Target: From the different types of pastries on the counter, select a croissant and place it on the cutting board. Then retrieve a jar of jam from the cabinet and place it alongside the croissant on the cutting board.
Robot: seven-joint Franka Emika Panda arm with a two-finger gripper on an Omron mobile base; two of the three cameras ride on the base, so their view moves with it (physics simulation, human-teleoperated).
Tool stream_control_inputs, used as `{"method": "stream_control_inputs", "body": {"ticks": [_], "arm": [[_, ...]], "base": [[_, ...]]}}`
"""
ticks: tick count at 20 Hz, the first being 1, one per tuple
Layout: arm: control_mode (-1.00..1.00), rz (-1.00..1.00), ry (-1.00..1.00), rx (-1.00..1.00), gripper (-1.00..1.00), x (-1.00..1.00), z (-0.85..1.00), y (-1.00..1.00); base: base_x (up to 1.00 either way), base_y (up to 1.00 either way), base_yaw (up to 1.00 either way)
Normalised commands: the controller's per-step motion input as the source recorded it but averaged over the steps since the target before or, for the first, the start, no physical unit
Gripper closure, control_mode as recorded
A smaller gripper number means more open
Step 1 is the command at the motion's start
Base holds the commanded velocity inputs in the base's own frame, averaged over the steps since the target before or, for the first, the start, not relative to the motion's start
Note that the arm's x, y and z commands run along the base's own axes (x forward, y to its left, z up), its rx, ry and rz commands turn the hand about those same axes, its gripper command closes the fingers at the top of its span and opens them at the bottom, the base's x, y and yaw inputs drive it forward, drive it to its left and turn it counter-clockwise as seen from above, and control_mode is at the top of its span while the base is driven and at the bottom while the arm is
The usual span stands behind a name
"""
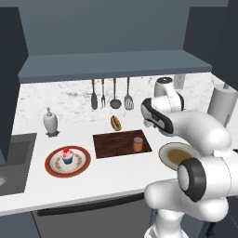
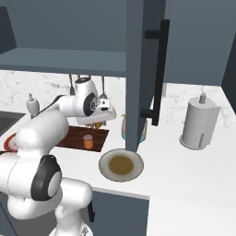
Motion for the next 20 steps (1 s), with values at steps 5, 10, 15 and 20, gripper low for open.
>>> {"method": "stream_control_inputs", "body": {"ticks": [5,10,15,20], "arm": [[-1.00,0.00,0.00,0.02,1.00,0.00,0.01,0.85],[-1.00,0.03,0.08,0.08,1.00,0.00,0.01,1.00],[-1.00,0.05,0.09,0.09,1.00,0.00,0.00,0.90],[-1.00,0.00,0.06,-0.04,1.00,0.33,-0.49,0.36]], "base": [[0.00,0.00,0.00],[0.00,0.00,0.00],[0.00,0.00,0.00],[0.00,0.00,0.00]]}}
